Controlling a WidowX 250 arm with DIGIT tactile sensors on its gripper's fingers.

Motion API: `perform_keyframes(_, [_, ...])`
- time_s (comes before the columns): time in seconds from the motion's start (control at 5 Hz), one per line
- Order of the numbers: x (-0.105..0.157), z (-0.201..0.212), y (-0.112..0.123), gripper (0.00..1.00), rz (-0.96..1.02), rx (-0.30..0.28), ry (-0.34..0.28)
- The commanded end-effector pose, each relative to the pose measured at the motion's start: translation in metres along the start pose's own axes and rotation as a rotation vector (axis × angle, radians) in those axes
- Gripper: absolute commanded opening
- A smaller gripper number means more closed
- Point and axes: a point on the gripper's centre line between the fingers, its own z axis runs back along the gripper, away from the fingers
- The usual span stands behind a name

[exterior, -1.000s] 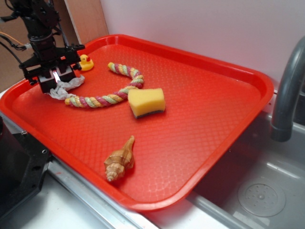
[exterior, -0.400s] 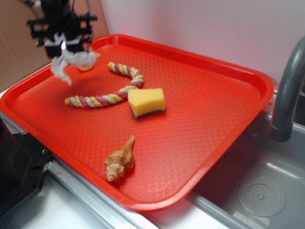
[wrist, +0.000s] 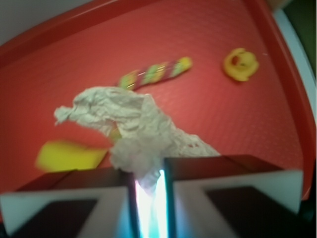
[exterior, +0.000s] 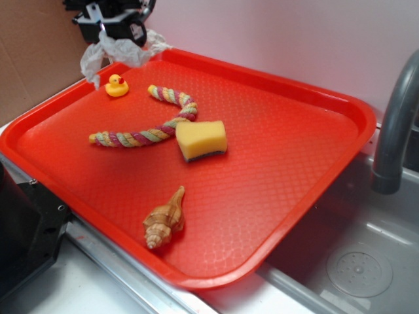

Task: Grab the white paper.

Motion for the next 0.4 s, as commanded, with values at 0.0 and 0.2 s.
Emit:
perform_keyframes(0.0, [-0.04, 0.052, -0.021, 0.0, -0.179, -0.073, -0.098])
perform_keyframes(0.2, [-0.0415, 0.0482, -0.0252, 0.0, -0.158, -0.043, -0.08])
